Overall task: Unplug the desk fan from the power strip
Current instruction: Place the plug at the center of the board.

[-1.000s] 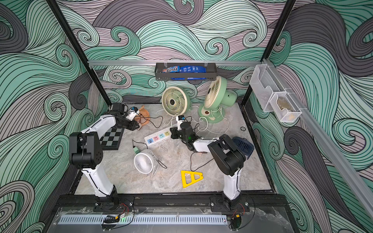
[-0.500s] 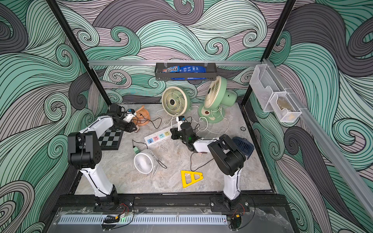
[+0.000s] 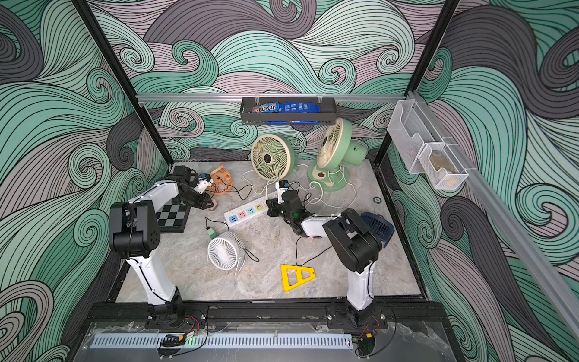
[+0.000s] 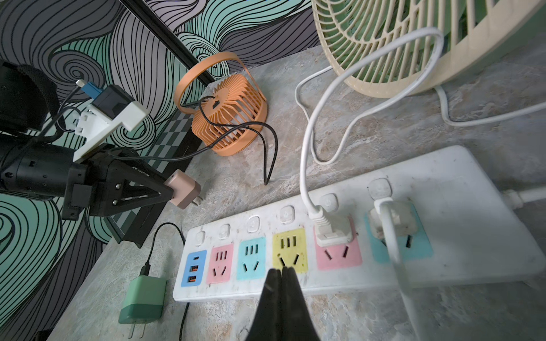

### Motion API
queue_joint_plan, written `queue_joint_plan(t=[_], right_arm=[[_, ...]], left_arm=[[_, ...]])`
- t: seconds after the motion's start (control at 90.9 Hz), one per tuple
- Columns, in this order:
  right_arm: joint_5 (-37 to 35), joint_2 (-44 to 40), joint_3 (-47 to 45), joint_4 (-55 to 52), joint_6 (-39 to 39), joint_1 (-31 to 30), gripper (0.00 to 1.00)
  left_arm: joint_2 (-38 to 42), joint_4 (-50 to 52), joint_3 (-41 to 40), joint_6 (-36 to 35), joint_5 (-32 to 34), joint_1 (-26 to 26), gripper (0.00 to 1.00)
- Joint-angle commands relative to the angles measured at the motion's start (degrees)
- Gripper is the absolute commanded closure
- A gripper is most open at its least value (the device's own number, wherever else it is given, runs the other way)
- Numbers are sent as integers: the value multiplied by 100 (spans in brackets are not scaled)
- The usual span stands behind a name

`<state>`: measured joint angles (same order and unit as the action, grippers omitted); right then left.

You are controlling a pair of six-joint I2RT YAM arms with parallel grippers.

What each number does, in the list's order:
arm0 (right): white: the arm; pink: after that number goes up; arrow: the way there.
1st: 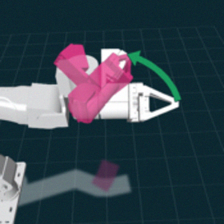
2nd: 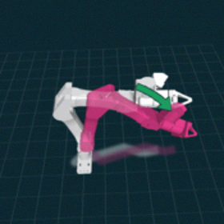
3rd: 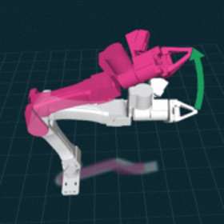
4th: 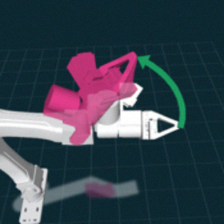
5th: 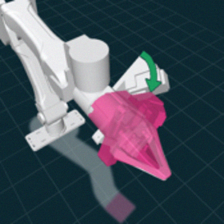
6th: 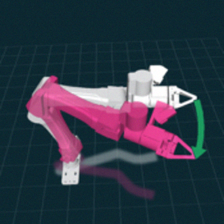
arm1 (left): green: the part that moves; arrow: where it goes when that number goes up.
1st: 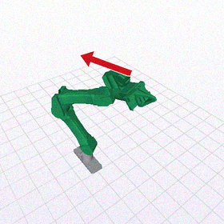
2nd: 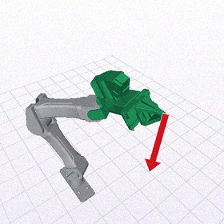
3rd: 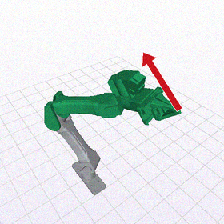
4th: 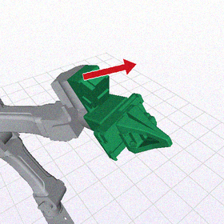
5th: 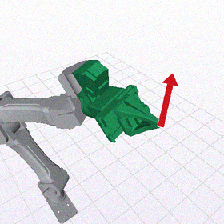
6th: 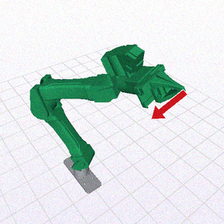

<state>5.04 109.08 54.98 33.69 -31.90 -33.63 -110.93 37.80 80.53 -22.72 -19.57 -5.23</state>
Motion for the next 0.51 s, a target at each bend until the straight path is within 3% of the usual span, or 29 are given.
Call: queue_joint_plan(t=[0.0,0.319,0.495], right_arm=[[73,-162,-52,94,48,62,93],[250,-269,-63,-12,150,324,91],[473,-306,-71,-139,195,546,90]], left_arm=[[-56,194,87,-88,25,-46,68],[219,249,241,-69,81,-139,51],[470,290,426,-36,64,-162,49]])
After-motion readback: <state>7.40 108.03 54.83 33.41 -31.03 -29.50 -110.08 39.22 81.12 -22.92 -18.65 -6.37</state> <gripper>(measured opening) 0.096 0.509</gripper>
